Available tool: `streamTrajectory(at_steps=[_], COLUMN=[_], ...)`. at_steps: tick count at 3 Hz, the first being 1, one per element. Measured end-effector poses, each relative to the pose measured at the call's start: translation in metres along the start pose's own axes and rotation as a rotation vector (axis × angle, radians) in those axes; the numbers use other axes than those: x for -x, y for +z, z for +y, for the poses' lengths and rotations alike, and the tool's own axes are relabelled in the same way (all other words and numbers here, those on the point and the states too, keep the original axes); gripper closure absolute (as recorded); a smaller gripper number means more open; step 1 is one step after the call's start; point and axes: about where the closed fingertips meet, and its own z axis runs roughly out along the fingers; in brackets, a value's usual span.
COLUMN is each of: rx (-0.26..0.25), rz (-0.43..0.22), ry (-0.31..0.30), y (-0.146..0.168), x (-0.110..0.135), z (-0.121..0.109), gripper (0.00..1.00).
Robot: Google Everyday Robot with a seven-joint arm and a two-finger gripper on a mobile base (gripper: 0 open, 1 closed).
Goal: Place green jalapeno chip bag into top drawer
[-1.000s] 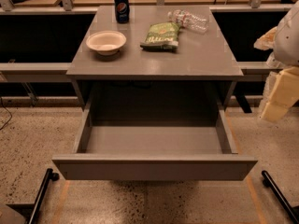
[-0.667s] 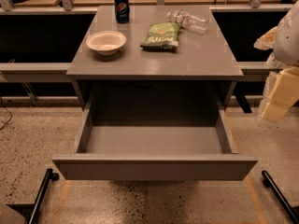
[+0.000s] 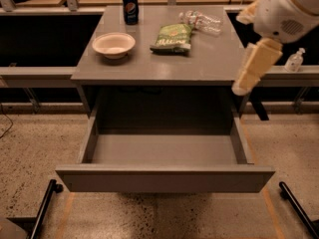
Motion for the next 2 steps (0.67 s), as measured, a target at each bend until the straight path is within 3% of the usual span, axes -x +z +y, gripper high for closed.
streamTrajectory(at_steps=[1,2], rx=[-0.010,-0.017], rz=[-0.009,-0.022], ry=[-0.001,0.036], y=[-0.0015,0.0053], x=[0.0027,0.0035], z=[-0.0052,-0.0102], gripper=[0.00,0.00])
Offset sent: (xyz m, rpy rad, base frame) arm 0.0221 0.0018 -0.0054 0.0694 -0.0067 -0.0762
